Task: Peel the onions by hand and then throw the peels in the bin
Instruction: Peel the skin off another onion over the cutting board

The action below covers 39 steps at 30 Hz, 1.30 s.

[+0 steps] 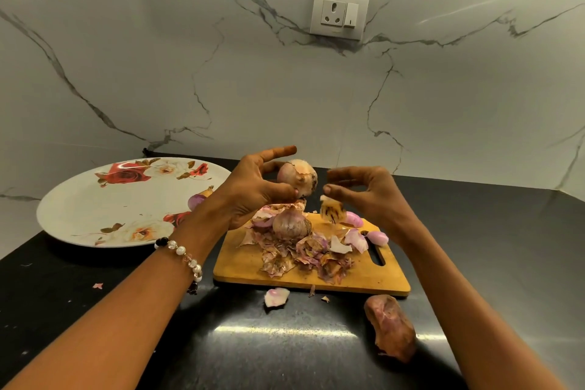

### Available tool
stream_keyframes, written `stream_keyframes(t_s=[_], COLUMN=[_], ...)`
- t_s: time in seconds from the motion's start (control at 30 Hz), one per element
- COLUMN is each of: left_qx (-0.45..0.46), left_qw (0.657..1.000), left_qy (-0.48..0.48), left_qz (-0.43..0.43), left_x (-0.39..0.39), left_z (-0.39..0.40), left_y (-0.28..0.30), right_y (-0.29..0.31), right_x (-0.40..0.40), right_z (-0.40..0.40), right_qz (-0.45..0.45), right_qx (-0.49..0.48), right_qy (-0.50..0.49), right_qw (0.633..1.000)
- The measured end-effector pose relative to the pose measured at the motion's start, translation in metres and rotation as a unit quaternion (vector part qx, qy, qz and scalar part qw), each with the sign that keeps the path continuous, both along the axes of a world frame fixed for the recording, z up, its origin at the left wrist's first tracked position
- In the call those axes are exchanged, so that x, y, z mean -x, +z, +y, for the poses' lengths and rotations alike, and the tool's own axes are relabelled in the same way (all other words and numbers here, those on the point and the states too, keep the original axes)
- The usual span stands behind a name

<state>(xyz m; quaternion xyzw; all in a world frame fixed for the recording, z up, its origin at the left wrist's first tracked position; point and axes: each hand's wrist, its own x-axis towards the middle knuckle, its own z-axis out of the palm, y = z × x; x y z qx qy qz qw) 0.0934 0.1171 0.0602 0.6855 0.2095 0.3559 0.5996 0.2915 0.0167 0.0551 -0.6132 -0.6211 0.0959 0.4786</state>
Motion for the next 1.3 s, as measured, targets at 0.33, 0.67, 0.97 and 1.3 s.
stream_keyframes(t_s=[0.33,0.67,0.97,1.3], left_qx=[-0.082,-0.086,-0.035,0.115], left_qw=[0.994,0.994,0.999,0.987], left_qy=[-0.021,-0.023,-0.020,0.020], left_qz=[0.061,0.065,0.022,-0.109], left_x=[-0.003,0.000,0.000,0.002], left_z=[-0.003,-0.006,-0.003,0.000], left_y=[-0.001,0.001,0.003,0.005], right_y=[-0.001,-0.001,0.000,-0.001], right_x=[0.013,0.015,0.009,-0.009], right_z=[0.001,-0.001,-0.003,-0.002], right_qz=[-0.001,0.091,0.203,-0.030], right_qx=[-0.065,-0.048,-0.077,0.090], right_qy=[0.085,0.106,0.011,-0.064], right_qw=[0.994,0.989,0.976,0.993])
